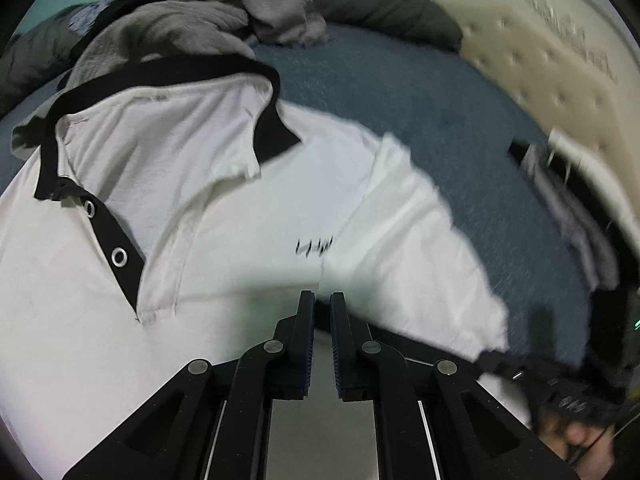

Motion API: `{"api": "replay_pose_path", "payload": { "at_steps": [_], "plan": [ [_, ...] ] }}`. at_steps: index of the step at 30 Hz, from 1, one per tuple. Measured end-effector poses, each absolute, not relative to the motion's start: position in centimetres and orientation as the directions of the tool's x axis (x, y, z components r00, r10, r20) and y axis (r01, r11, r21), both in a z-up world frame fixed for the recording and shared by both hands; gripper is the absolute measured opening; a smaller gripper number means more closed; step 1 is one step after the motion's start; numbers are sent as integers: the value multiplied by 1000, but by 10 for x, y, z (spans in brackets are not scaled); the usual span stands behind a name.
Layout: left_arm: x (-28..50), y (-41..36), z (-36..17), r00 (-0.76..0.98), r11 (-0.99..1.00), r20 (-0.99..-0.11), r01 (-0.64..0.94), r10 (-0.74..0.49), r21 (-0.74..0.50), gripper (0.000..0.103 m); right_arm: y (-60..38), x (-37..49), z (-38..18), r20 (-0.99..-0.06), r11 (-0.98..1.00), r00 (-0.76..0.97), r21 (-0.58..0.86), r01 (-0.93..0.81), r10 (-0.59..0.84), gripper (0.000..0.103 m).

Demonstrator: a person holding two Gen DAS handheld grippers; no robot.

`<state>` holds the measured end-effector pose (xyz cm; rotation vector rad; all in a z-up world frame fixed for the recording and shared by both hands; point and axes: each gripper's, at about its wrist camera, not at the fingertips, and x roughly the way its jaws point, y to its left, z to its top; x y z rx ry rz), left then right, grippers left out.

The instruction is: Fold clothes

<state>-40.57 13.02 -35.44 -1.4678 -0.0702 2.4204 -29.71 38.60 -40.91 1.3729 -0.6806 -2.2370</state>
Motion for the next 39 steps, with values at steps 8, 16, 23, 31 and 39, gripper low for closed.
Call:
{"api": "replay_pose_path", "payload": {
  "at_steps": [8, 16, 23, 31, 39],
  "plan": [
    [-407, 131, -359, -434, -957, -861, -230, 265, -178, 8, 405, -290, -385, -637, -785, -529, 611, 96, -561, 10],
    [-435, 130, -324, -497, -956, -819, -195, 287, -218, 45, 424, -293, -381, -610, -785, -599, 617, 53, -519, 36],
    [-487, 166, -325, -455, -935, -818, -214, 352, -283, 45, 408, -309, -396, -651, -808, -557, 585, 65, -516, 32],
    [-533, 199, -343, -411, -932, -839, -215, 356, -290, 44, 407, -310, -400, -654, -807, -542, 586, 79, -528, 5],
    [-550, 207, -356, -395, -923, -836, -201, 382, -327, 1, 413, -306, -401, -657, -810, -544, 582, 75, -522, 2]
  ]
}}
